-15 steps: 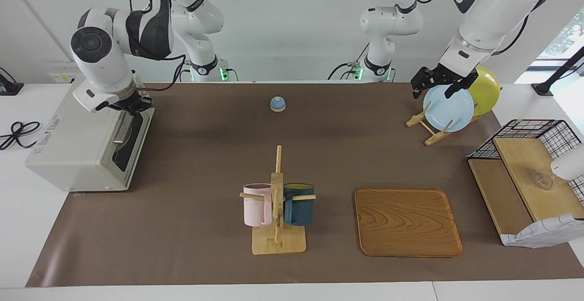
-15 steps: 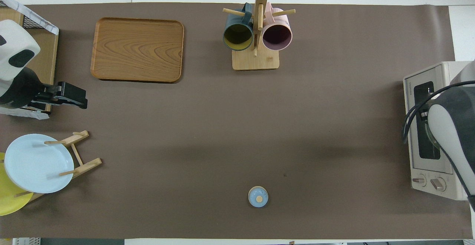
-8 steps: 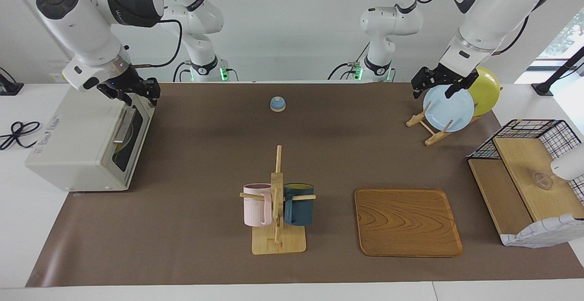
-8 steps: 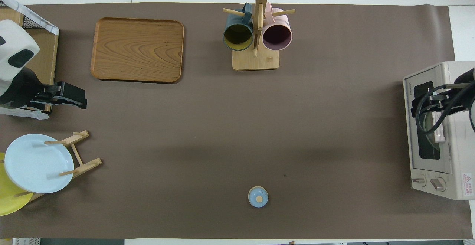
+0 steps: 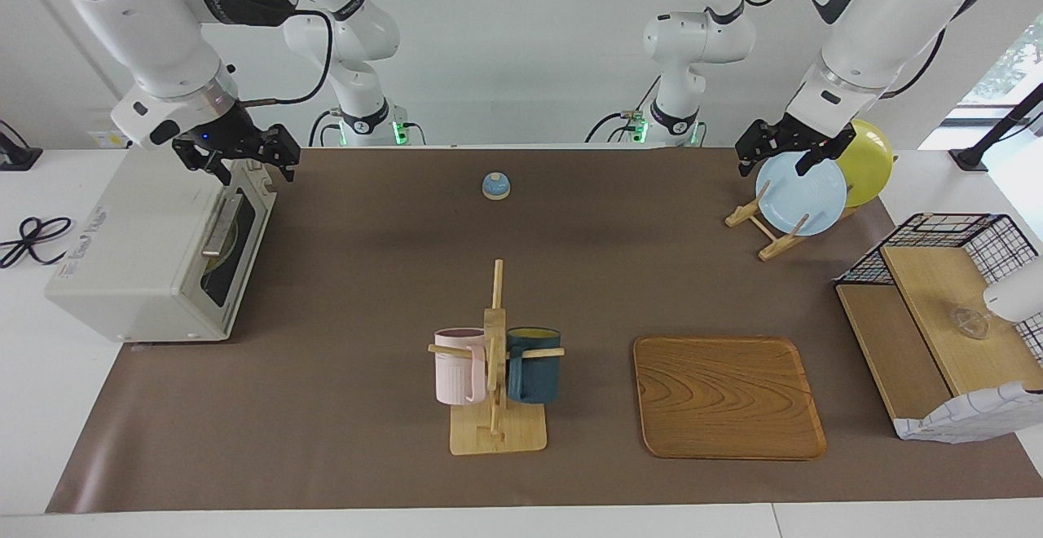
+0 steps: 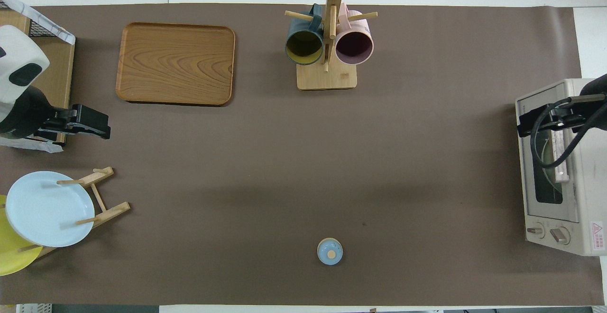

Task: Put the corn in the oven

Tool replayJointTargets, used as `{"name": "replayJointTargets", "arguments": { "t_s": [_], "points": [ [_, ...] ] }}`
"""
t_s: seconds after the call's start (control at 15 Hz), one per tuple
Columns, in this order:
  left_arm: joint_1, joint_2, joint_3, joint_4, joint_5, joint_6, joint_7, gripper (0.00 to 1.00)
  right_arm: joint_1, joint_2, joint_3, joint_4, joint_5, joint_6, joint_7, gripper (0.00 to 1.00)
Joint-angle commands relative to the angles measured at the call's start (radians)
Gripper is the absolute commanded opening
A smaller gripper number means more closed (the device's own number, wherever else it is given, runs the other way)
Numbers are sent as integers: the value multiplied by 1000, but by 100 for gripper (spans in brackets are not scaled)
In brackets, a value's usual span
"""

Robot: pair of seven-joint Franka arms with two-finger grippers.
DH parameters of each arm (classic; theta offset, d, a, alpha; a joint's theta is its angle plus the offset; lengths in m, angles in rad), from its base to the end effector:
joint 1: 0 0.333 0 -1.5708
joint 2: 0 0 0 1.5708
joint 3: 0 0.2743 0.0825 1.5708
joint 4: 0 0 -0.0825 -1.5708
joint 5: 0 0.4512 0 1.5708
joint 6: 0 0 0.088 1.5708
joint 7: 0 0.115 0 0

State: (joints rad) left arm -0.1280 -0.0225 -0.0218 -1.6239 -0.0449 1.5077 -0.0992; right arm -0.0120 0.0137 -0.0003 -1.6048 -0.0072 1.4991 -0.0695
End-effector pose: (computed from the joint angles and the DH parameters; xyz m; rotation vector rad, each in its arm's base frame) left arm 0.5991 -0.0960 0.5551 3.1044 -0.0796 -0.1530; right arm 0.6145 -0.0084 0.5424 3.1324 0.0895 -0.1876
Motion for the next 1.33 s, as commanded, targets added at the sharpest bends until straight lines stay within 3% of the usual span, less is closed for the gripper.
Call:
{"name": "replayJointTargets", "arguments": {
  "t_s": [0.0,0.4,1.27],
  "points": [
    [8,-20,-6,-17,14,-4,10,100,108,20,-117,43,32,-13,-12,100],
    [8,-20,-6,-17,14,-6,10,100,103,-38,-122,-12,29,29,19,100],
    [8,-20,-6,-17,14,-4,10,100,84,-34,-125,-1,29,16,19,100]
  ]
}}
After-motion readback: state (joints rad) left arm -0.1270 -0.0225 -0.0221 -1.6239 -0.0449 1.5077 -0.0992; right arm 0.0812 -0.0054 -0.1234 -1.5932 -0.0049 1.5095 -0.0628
